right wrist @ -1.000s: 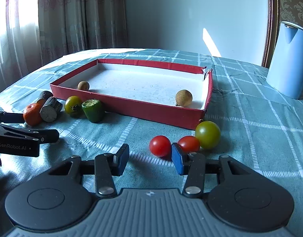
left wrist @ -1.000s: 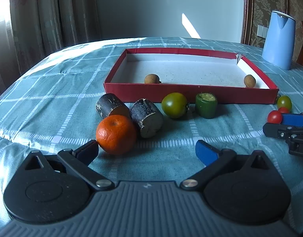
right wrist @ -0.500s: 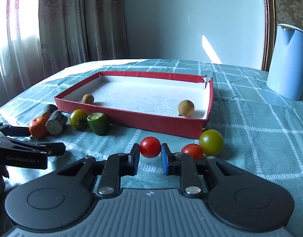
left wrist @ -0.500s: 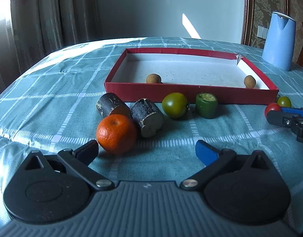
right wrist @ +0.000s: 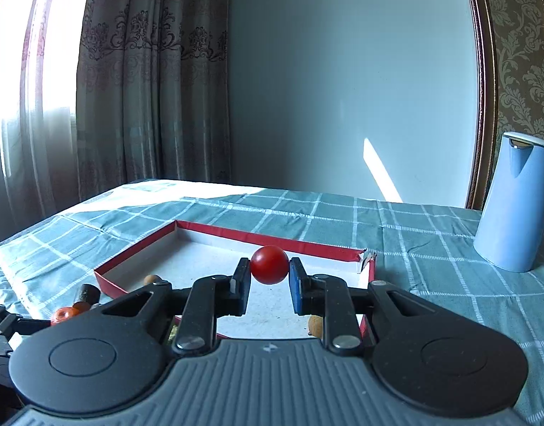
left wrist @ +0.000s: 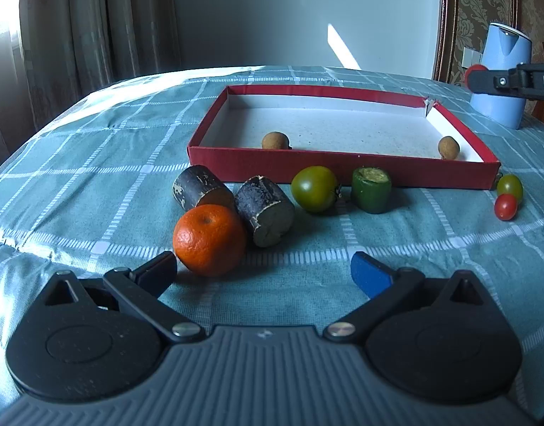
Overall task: Organize fruits
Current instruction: 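Carry the red tomato into the tray and open the right gripper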
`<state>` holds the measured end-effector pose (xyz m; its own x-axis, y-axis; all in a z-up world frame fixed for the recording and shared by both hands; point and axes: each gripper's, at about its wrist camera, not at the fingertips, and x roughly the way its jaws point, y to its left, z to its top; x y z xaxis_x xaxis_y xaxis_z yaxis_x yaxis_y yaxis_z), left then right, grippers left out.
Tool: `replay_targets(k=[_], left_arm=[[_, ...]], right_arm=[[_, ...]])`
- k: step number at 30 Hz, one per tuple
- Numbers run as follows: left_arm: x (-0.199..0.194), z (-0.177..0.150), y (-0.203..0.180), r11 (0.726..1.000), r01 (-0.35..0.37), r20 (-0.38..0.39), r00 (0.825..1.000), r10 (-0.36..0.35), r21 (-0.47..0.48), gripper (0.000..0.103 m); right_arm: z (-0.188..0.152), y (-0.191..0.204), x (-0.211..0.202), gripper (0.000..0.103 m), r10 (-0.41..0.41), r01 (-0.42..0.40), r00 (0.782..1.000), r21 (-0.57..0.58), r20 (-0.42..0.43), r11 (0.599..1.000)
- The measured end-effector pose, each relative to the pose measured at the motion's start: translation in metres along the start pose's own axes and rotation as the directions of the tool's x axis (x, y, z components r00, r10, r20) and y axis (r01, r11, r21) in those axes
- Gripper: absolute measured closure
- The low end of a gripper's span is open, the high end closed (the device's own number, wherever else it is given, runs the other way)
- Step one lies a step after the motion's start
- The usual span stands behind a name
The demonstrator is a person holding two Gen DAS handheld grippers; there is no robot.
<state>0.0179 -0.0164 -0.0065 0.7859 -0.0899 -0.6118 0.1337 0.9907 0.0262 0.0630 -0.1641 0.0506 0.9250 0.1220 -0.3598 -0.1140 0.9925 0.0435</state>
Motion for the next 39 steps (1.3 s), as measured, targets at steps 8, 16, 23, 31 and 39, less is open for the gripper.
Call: replay_targets(k=[8, 16, 23, 31, 39], left_arm=[[0.001, 0.000, 0.001, 1.000, 0.004, -0.002, 1.000, -0.004, -0.007, 0.000], [0.003, 0.001, 0.001, 1.000, 0.009, -0.002, 1.000, -0.009, -0.013, 0.000], [0.003, 0.001, 0.002, 1.000, 0.011, -0.006, 1.000, -0.011, -0.016, 0.000], [0.003, 0.001, 0.001, 1.000, 0.006, -0.005, 1.000, -0.006, -0.019, 0.000], [0.001, 0.001, 0.002, 1.000, -0.001, 0.003, 1.000, 0.001, -0.028, 0.000]], right_arm=[[-0.027, -0.023, 0.050, 0.081, -0.059, 0.065, 0.991, 0.048, -0.119, 0.997], [-0.033, -0.029, 0.051, 0.080, -0.070, 0.077, 0.993, 0.074, -0.096, 0.994], [-0.033, -0.031, 0.050, 0.080, -0.060, 0.068, 0.994, 0.087, -0.092, 0.994], [-0.032, -0.035, 0.037, 0.075, -0.044, 0.048, 0.998, 0.114, -0.035, 0.992], [-0.043, -0.060, -0.010, 0.073, -0.099, 0.082, 0.994, 0.254, 0.054, 0.964]])
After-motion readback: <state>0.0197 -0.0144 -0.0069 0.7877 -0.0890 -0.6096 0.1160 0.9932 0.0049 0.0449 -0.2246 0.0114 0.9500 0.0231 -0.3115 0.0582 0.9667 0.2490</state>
